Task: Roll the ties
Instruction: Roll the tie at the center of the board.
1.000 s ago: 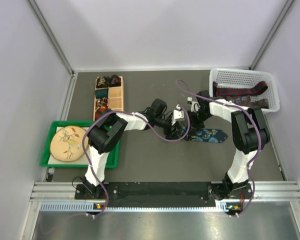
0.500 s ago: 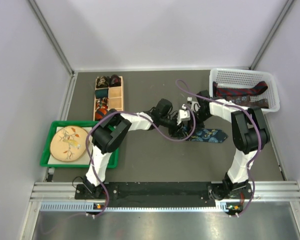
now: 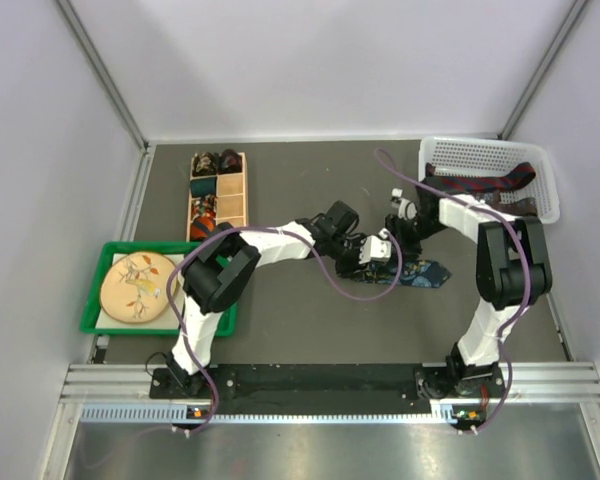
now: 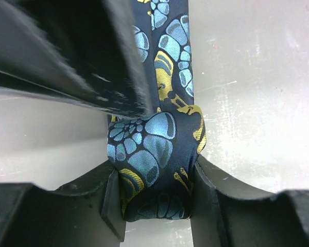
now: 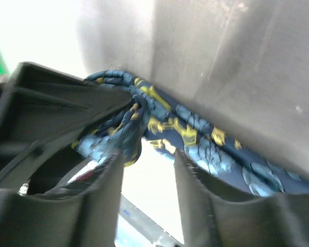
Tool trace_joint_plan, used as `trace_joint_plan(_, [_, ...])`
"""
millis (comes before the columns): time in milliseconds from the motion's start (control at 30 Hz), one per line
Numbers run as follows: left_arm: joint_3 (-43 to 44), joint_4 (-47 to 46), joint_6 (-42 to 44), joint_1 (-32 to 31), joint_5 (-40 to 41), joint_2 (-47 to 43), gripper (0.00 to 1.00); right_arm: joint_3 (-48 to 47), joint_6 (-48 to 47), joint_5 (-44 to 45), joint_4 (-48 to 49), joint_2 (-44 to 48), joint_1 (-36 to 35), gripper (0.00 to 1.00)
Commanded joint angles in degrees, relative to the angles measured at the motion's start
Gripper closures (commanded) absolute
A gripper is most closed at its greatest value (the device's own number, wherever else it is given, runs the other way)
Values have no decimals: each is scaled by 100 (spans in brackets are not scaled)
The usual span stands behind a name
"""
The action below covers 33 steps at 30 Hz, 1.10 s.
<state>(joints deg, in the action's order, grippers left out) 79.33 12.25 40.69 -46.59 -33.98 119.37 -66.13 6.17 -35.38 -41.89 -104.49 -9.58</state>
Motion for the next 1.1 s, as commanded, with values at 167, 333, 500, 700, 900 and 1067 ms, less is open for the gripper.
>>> trace_joint_plan(167, [381,2193,273,-175,999,543,58,574,384,-1762,628,631,282,39])
trace_joint_plan(333, [645,2413,300,-184,814,692,56,619,244,-1604,805,368,159,46])
trace_joint_plan(500, [838,2528,282,-193,752,798,55,637,332,-1473,1077,245,-52,53])
trace_joint_plan(700, [891,2528,256,-193,743,851,54,443,165,-1112,815,-36,-140,68])
trace_joint_plan(900, [874,2353,71,-175,735,807,35,337,-151,-532,577,-221,-132,100])
trace_joint_plan(1067, [742,1845,-350,35,438,263,1,320,-134,-23,559,-204,-140,100])
